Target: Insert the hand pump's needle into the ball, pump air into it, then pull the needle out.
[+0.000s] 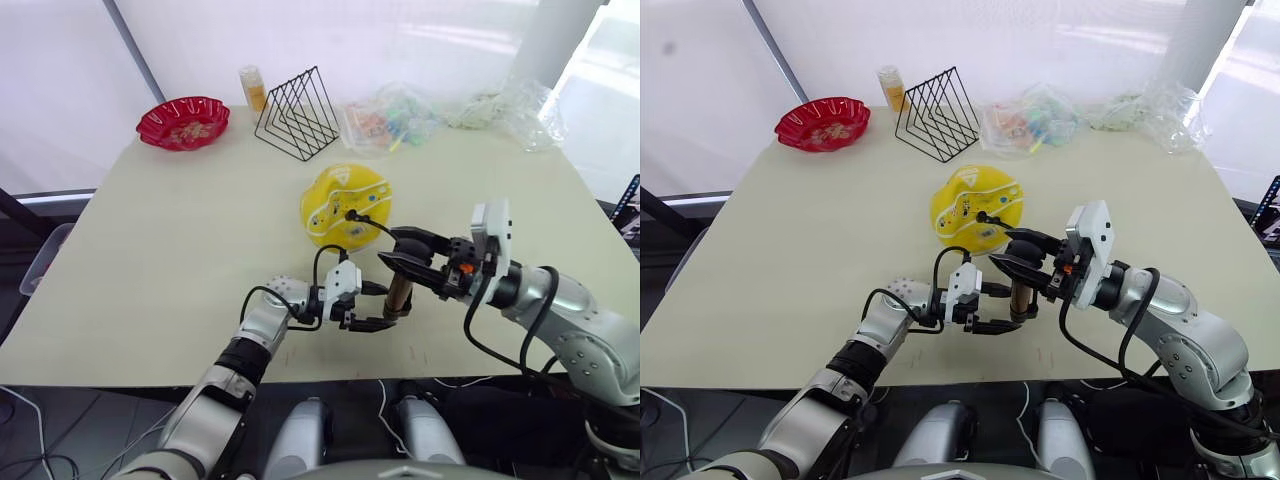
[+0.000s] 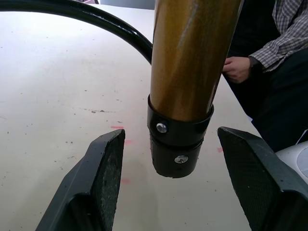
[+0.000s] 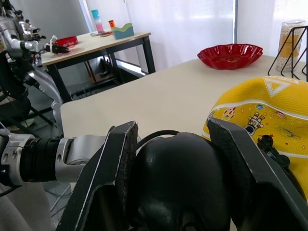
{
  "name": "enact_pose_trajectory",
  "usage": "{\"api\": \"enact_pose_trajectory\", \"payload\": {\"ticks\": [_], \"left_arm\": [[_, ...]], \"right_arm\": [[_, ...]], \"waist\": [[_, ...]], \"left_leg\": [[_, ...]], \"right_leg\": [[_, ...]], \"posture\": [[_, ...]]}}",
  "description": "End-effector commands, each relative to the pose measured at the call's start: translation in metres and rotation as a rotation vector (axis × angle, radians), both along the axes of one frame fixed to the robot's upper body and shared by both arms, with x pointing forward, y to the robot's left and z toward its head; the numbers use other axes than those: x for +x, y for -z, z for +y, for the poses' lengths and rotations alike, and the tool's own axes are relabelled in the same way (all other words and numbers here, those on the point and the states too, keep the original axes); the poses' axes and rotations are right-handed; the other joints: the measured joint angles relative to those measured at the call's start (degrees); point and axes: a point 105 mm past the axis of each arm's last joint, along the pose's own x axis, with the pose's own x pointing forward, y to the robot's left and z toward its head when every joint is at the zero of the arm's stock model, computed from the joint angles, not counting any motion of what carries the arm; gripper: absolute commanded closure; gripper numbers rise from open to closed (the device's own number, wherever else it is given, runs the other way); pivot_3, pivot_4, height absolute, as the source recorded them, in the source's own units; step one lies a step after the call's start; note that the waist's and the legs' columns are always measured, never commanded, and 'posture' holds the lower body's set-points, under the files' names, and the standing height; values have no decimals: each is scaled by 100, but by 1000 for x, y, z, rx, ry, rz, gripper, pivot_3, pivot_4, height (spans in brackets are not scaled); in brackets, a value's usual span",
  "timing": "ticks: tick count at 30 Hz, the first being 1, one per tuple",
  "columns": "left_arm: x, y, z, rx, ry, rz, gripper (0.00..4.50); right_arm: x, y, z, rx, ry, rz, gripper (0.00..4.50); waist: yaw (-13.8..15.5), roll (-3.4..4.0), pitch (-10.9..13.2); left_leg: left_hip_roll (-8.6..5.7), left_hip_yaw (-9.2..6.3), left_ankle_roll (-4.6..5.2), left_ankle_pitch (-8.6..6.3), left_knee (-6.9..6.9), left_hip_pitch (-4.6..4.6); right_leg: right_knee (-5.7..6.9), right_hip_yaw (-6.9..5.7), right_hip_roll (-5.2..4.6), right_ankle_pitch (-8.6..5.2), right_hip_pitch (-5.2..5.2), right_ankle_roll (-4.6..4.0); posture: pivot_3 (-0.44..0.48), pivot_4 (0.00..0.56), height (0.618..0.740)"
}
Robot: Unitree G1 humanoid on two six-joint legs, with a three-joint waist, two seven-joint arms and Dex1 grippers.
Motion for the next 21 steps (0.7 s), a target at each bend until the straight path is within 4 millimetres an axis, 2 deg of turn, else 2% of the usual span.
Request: {"api": "enact_pose_trajectory", "payload": {"ticks": [1, 12, 15, 16, 17, 19, 21], "left_arm": [[-1, -2, -2, -10, 5, -4, 1195], [3, 1, 1, 3, -17, 2, 1195], [4, 1, 1, 4, -20, 2, 1979], [4, 1, 1, 5, -20, 2, 2627], [4, 1, 1, 5, -21, 2, 2995], [4, 1, 2, 5, -22, 3, 3499], [5, 1, 1, 3, -23, 3, 3499]], "right_arm": [[-6, -12, 1, 32, -15, -49, 2683], [-5, -14, 1, 43, -20, -42, 2683], [-5, -14, 1, 44, -19, -42, 2683], [-5, -14, 1, 45, -19, -43, 2683], [-5, -15, 1, 45, -19, -43, 2683], [-5, -15, 1, 45, -19, -44, 2683], [-5, -15, 1, 46, -21, -43, 2683]], "waist": [[0, 0, 0], [-1, 0, 0], [-1, 0, 0], [-1, 0, 0], [-1, 0, 0], [-1, 0, 0], [-1, 0, 0]], "left_leg": [[0, 0, 0, 0, 0, 0], [0, 0, 0, 0, 0, 0], [0, 0, 0, 0, 0, 0], [0, 0, 0, 0, 0, 0], [0, 0, 0, 0, 0, 0], [0, 0, 0, 0, 0, 0], [0, 0, 0, 0, 0, 0]], "right_leg": [[0, 0, 0, 0, 0, 0], [0, 0, 0, 0, 0, 0], [0, 0, 0, 0, 0, 0], [0, 0, 0, 0, 0, 0], [0, 0, 0, 0, 0, 0], [0, 0, 0, 0, 0, 0], [0, 0, 0, 0, 0, 0]], "posture": [[0, 150, 737], [0, 150, 737], [0, 150, 737], [0, 150, 737], [0, 150, 737], [0, 150, 737], [0, 150, 737]]}}
